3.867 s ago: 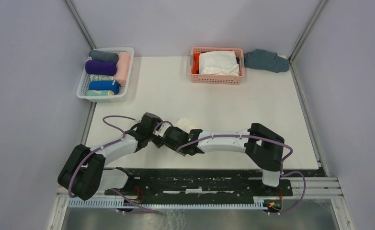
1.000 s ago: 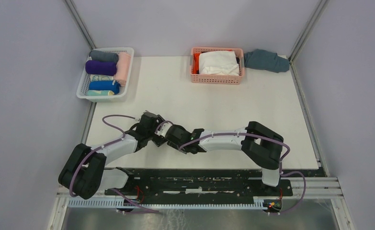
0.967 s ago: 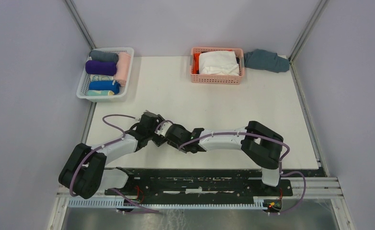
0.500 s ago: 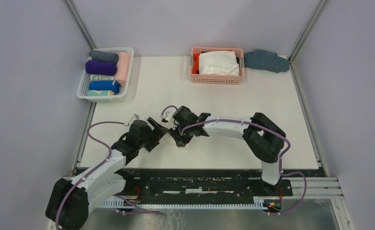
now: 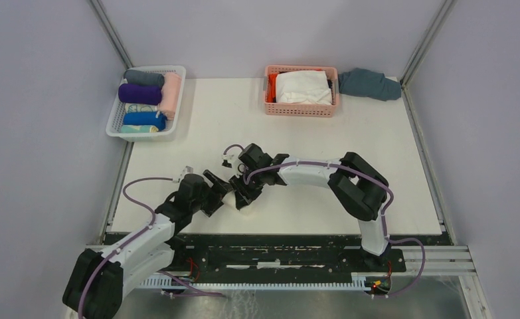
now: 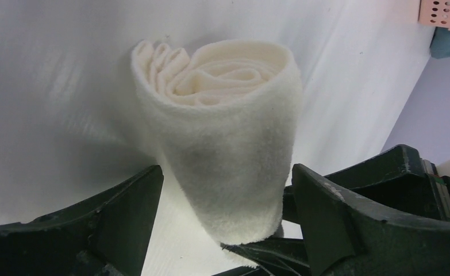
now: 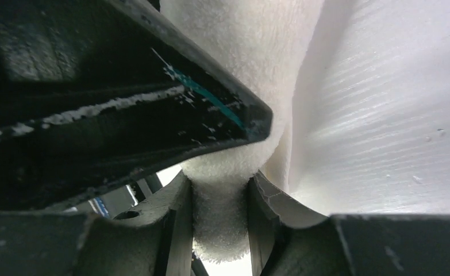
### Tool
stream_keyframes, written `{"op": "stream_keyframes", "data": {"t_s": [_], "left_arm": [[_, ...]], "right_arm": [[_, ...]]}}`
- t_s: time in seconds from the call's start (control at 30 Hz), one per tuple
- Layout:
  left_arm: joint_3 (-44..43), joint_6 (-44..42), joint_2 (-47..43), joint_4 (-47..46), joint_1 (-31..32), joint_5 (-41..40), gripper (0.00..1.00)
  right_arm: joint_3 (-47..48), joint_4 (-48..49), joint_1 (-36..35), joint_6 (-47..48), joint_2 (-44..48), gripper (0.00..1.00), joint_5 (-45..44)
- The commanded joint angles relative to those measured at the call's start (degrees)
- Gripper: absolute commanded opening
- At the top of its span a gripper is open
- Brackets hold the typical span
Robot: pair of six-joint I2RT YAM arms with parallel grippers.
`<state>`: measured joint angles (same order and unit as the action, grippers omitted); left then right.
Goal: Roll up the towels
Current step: Fold the towel at the center of the board.
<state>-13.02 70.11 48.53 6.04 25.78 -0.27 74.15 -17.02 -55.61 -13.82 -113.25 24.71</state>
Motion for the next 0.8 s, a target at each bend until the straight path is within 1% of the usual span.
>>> {"op": "stream_keyframes", "data": {"t_s": [0.0, 0.2, 0.5, 0.57, 0.63, 0.7, 0.77], "left_arm": [[0.0, 2.3, 3.5, -5.7, -0.1, 1.3, 0.88], [1.9, 4.1, 6.8, -8.9, -0.1, 2.7, 0.77], [3.4, 4.8, 9.7, -11.6, 0.0, 1.7, 0.68], [3.5, 5.0, 10.9, -12.4, -0.1, 1.5, 0.63], [3.2, 5.4, 12.1, -12.9, 0.0, 1.5, 0.55], [2.4, 5.7, 13.0, -12.8, 0.0, 1.6, 0.48], [1.0, 6.1, 13.2, -11.3, 0.0, 0.9, 0.41]], "right_arm": [[-0.7, -1.4, 0.4, -4.0, -4.0, 0.3, 3.2], [-0.7, 0.7, 1.5, -7.2, -5.2, 0.3, 5.3], [-2.8, 7.5, 4.8, -13.8, -7.6, 0.3, 12.1], [-3.0, 8.3, 5.0, -14.3, -7.7, 0.3, 12.6], [-3.1, 8.5, 5.0, -14.2, -7.2, 0.31, 12.3], [-3.8, 9.1, 5.1, -13.8, -5.7, 0.36, 12.3], [-4.8, 10.2, 5.4, -13.3, -3.3, 0.43, 12.4]]}}
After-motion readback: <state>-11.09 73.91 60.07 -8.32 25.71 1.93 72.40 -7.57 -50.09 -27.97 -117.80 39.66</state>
